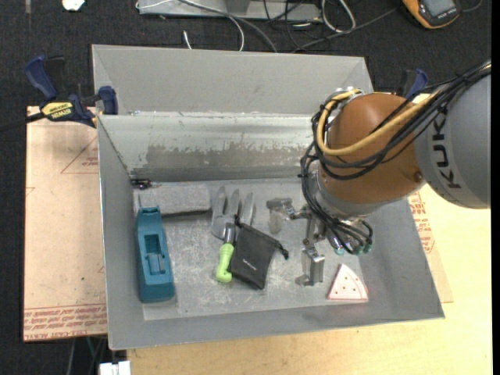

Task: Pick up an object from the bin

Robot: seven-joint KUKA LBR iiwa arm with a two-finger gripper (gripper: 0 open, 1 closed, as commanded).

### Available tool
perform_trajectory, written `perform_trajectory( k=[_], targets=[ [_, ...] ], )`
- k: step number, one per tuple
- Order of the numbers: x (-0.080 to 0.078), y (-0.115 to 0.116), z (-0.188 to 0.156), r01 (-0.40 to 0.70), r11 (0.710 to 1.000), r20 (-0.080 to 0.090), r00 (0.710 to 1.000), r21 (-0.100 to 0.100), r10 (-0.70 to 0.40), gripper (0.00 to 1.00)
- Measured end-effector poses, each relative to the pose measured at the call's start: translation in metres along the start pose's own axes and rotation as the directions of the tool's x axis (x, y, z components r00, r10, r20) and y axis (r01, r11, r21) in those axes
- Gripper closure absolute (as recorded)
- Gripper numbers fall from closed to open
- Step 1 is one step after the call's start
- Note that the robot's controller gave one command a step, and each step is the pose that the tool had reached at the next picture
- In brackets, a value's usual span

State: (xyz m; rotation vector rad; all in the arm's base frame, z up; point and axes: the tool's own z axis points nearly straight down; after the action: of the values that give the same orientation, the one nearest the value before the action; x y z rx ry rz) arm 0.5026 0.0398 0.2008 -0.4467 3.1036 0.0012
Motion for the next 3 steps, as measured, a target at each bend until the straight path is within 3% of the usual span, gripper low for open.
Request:
perform_trajectory(
  k=[1,2,3],
  targets=[
    [-0.008,0.052,0.043,0.210,0.978,-0.005,0.978,-0.005,-0.210,0.00],
    [-0.025,0.044,0.054,0.510,0.860,-0.002,0.860,-0.003,-0.510,0.00],
    [-0.046,-0.007,0.132,0.706,0.708,0.002,0.708,-0.003,-0.706,0.00]
  ],
)
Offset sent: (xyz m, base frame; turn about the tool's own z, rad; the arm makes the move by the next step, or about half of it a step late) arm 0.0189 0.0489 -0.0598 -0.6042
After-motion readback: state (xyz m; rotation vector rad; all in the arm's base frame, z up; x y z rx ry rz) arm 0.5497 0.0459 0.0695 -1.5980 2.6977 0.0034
